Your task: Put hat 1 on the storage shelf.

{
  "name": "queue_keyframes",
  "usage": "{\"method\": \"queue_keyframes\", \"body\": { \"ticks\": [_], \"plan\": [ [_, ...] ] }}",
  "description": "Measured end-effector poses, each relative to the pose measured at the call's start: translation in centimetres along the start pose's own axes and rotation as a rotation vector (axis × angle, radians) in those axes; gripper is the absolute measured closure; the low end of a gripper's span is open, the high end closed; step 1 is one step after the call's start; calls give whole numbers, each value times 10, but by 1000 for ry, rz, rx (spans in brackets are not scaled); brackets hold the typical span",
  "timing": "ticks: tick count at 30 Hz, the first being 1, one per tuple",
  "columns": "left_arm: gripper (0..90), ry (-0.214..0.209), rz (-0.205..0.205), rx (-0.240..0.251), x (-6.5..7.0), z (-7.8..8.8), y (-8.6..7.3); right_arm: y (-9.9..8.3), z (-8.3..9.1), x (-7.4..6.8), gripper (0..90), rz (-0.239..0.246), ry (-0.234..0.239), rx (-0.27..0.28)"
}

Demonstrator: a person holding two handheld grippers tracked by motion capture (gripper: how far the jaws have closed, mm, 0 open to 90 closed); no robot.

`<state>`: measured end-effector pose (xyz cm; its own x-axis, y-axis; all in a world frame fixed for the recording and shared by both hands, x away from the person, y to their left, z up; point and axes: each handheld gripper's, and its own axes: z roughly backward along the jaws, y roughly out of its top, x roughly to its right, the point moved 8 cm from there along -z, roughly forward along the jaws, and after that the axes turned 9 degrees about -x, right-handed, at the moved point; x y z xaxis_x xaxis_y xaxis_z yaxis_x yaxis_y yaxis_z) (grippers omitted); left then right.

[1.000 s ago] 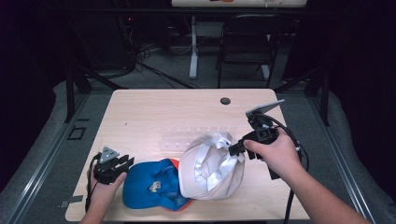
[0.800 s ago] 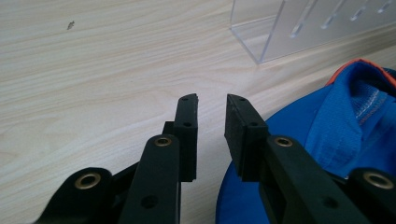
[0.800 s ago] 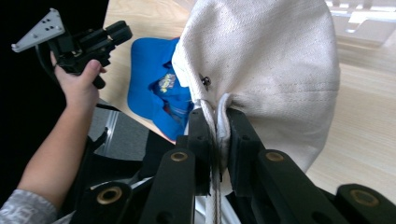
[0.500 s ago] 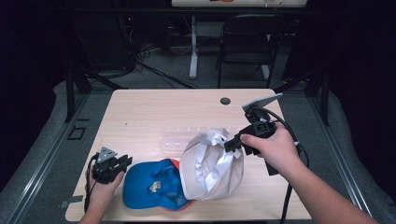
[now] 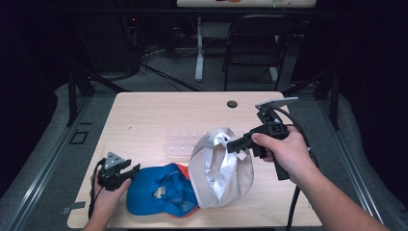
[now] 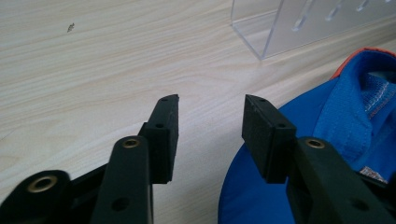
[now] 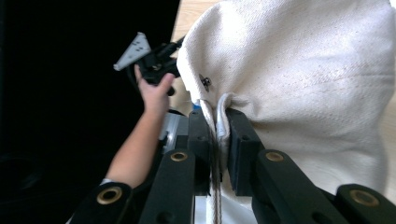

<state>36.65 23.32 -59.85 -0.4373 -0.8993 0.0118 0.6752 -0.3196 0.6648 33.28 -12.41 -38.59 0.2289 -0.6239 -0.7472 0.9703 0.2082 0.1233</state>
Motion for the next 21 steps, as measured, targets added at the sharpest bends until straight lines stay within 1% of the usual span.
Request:
{"method": "queue_keyframes", "body": {
  "ticks": [1,4,8,9,11,12,13,14,15,16,17,18,21],
  "plan": [
    [557,6,-5,1,0,0,0,1,1,-1,820,-10,32,11],
    [556,6,-2,13,0,1,1,1,4,-4,819,-23,83,19],
    [553,4,-10,12,1,1,1,4,10,-9,819,-18,130,47],
    [553,3,-11,12,1,1,1,4,10,-9,819,-18,130,47],
    [549,1,-9,16,2,1,1,7,17,-14,820,-14,155,72],
    [548,1,-9,16,2,1,1,7,17,-14,820,-14,155,72],
    [548,-3,-10,18,3,1,2,9,22,-16,819,-11,168,86],
    [547,-3,-10,18,3,1,2,9,22,-16,819,-11,168,86],
    [548,-6,-14,20,4,1,2,13,26,-17,819,-16,188,109],
    [549,-6,-14,20,4,1,2,13,26,-17,819,-16,188,109],
    [553,-7,-15,19,4,1,2,17,29,-18,819,-22,201,128],
    [555,-7,-19,18,4,1,2,19,30,-18,819,-27,209,135],
    [564,-5,-19,13,5,1,2,24,30,-18,819,-28,219,147]
  ]
}}
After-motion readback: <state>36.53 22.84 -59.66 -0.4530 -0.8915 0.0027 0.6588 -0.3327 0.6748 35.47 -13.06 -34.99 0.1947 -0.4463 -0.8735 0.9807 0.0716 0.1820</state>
